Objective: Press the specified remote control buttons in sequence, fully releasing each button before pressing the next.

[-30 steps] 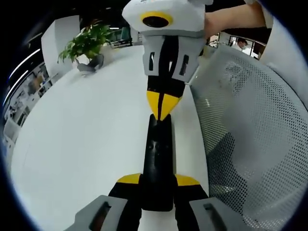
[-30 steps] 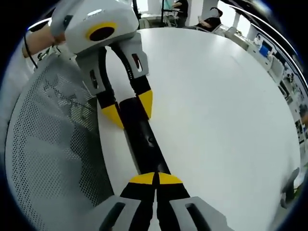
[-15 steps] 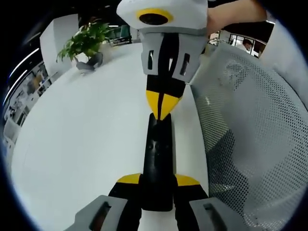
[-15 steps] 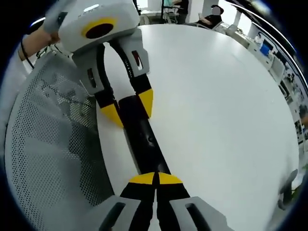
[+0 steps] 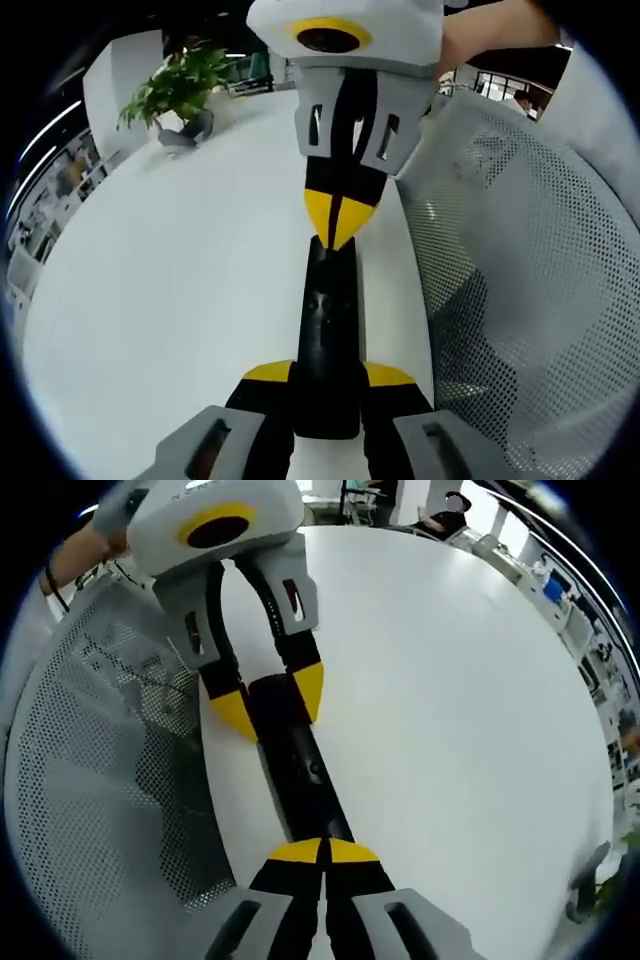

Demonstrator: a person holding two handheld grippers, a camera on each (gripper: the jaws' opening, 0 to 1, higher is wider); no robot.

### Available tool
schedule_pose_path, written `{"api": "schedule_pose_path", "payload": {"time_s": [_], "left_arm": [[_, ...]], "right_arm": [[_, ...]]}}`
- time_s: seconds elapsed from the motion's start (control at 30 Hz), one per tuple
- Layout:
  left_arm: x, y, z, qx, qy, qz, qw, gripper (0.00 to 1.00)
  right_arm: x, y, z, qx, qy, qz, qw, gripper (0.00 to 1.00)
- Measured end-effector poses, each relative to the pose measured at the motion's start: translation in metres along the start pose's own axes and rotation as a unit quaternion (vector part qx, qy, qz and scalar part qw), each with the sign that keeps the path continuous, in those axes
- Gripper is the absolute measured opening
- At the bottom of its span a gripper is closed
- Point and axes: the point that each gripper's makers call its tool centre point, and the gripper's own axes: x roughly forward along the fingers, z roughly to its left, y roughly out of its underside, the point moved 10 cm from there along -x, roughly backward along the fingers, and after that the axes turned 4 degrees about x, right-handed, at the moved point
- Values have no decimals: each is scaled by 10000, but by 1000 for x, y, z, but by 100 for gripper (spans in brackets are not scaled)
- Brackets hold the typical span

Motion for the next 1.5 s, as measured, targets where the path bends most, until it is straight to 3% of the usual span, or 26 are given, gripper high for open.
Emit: {"api": "schedule_pose_path", "payload": {"time_s": [0.63, 0.97, 1.5], "left_arm": [[0, -3, 0, 40, 33, 130, 9999, 24], [3, 0, 2, 142, 114, 144, 9997, 24], [1, 1, 3, 216, 146, -23, 9997, 24]], "right_arm": [[-1, -1, -1, -100, -84, -9, 9999, 0], [-2, 8, -2, 239, -64, -445, 9987, 0], [-2, 14, -2, 196, -84, -815, 9964, 0]]}}
